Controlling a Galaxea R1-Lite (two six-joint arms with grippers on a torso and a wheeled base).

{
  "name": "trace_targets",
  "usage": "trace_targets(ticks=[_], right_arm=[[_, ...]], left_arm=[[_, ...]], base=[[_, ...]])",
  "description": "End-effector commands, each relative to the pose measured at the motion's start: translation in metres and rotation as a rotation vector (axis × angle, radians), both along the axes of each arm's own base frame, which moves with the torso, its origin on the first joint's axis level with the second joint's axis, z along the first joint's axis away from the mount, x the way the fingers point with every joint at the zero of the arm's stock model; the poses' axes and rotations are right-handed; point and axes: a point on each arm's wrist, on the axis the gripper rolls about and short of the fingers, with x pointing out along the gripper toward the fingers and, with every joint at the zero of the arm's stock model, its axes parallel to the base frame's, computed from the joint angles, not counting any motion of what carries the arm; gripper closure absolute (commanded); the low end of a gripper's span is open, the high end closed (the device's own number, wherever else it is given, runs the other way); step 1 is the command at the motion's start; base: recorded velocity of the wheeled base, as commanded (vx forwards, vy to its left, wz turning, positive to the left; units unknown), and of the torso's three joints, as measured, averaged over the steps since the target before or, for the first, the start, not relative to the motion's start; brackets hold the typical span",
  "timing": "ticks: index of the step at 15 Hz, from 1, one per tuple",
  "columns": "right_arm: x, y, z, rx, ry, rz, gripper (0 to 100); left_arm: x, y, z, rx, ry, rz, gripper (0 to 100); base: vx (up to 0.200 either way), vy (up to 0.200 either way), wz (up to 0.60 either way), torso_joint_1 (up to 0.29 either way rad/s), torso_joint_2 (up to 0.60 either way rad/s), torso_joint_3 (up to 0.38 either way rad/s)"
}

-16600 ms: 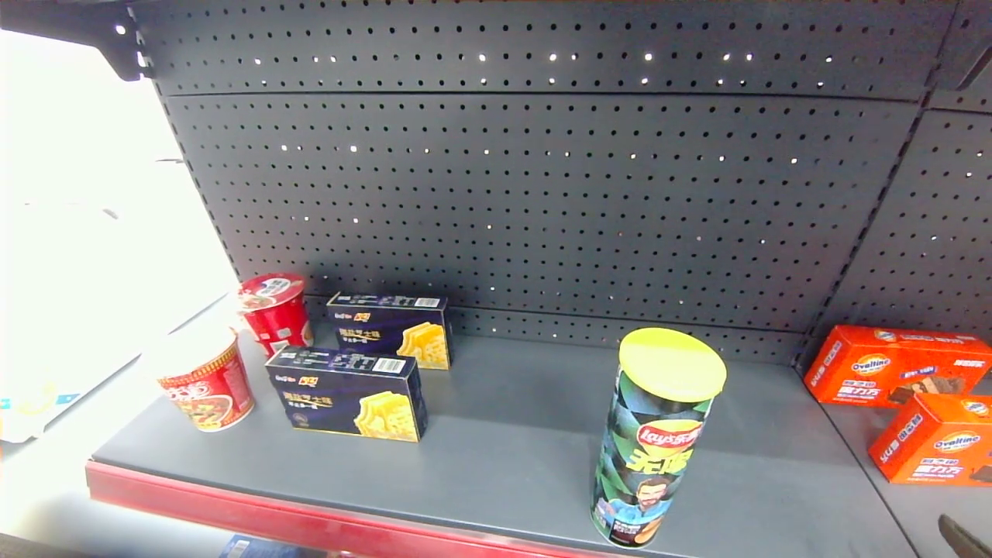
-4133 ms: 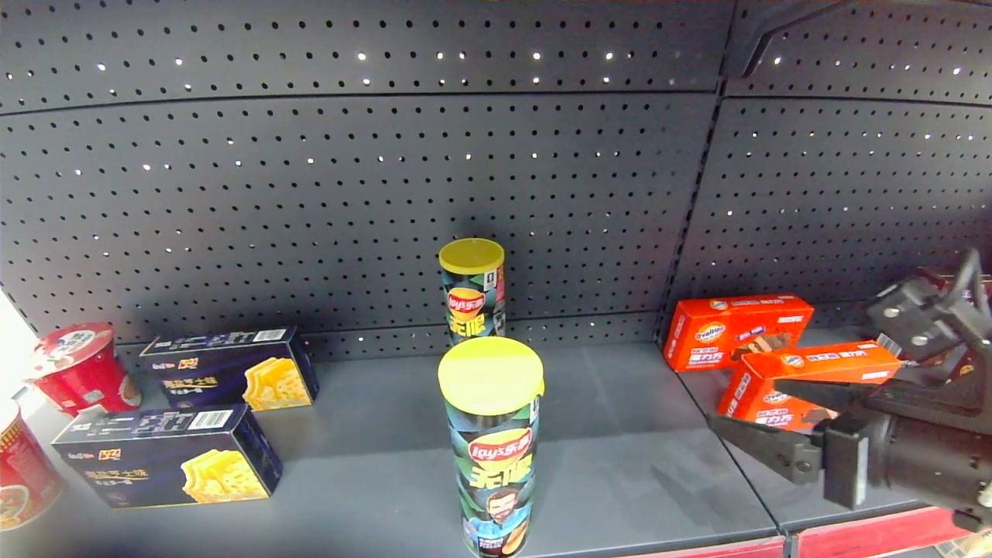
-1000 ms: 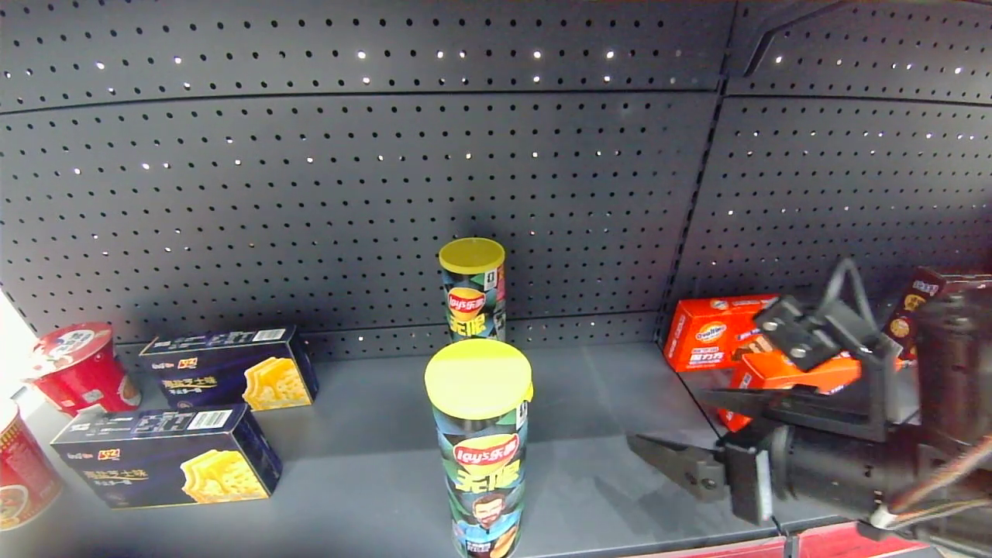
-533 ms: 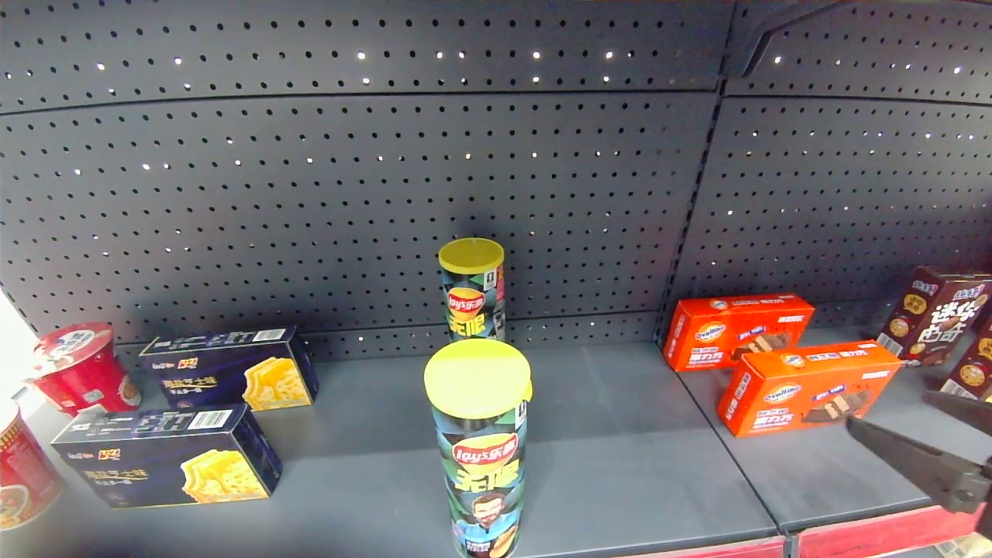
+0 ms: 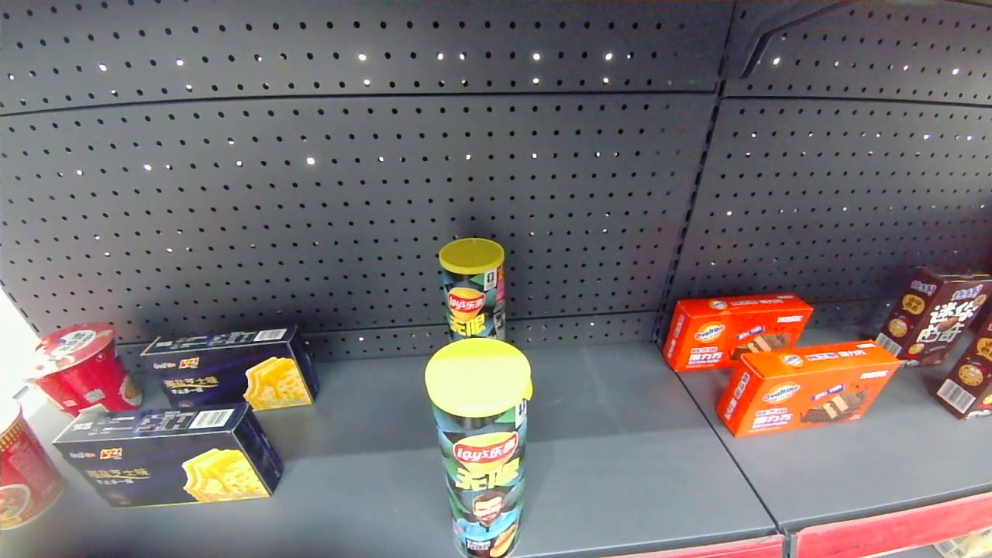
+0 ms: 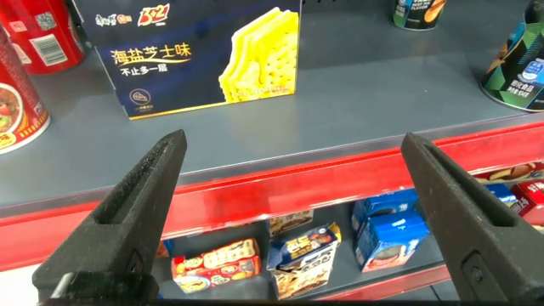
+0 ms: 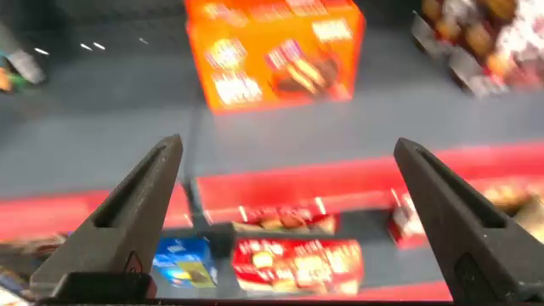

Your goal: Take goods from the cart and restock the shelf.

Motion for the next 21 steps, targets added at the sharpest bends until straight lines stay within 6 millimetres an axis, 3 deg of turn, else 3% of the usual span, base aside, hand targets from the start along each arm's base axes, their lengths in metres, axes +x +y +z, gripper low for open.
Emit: trace_targets(ticks=[1,3,15,17,21], right_arm=[[-0.0155,0.0017,-0.0203,-0.017,-0.094,-0.060,0],[-0.0156,-0.0008,-0.0259,-0.016,-0.045,-0.160,0],[-0.0155,0.0001,-0.0264,-0.063,-0.032,-0.127,0],[-0.0155,0.0000,-0.0264,-0.065,-0.032,-0.130,0],[-0.0155,0.0001,-0.0264,-0.066,-0.032,-0.126,0]], left_arm=[[0.0001,0.0000,0.0000,0.000,0.002,0.000,0],[0.0001,0.0000,0.0000,0.000,0.002,0.000,0],[0.0001,0.0000,0.0000,0.000,0.002,0.000,0],[0.0001,0.0000,0.0000,0.000,0.002,0.000,0],[0.0001,0.0000,0.0000,0.000,0.002,-0.001,0]], base=[[0.000,0.000,0.00,0.000,0.00,0.000],[0.000,0.000,0.00,0.000,0.00,0.000],[0.000,0.000,0.00,0.000,0.00,0.000],[0.000,0.000,0.60,0.005,0.00,0.000],[0.000,0.000,0.00,0.000,0.00,0.000]])
